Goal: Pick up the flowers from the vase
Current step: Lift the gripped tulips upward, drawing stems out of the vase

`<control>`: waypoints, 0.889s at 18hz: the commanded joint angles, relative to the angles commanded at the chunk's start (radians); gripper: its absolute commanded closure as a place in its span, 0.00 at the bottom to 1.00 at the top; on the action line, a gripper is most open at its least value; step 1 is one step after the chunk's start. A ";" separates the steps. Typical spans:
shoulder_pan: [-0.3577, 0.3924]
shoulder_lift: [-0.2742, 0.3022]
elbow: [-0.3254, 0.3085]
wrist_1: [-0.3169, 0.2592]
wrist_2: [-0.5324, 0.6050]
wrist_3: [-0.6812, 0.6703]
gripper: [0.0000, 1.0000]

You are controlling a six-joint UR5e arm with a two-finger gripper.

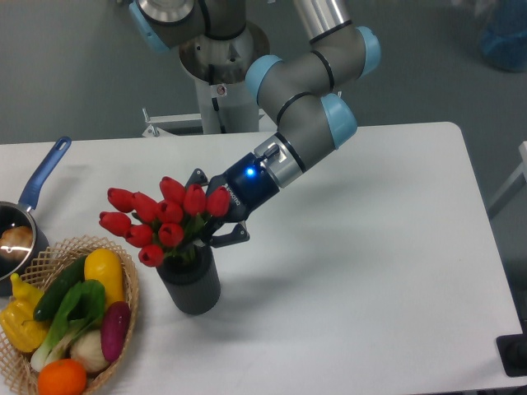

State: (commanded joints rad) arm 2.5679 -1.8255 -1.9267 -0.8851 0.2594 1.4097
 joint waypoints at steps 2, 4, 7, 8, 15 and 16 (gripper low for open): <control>-0.002 0.002 0.000 0.000 -0.026 -0.015 0.60; -0.002 0.008 0.003 0.000 -0.034 -0.028 0.60; -0.003 0.015 0.006 0.000 -0.035 -0.054 0.60; -0.005 0.017 0.008 0.000 -0.035 -0.060 0.60; 0.000 0.026 0.038 0.000 -0.052 -0.123 0.60; -0.002 0.029 0.043 0.000 -0.054 -0.139 0.60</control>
State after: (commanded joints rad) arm 2.5664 -1.7963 -1.8838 -0.8851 0.2056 1.2703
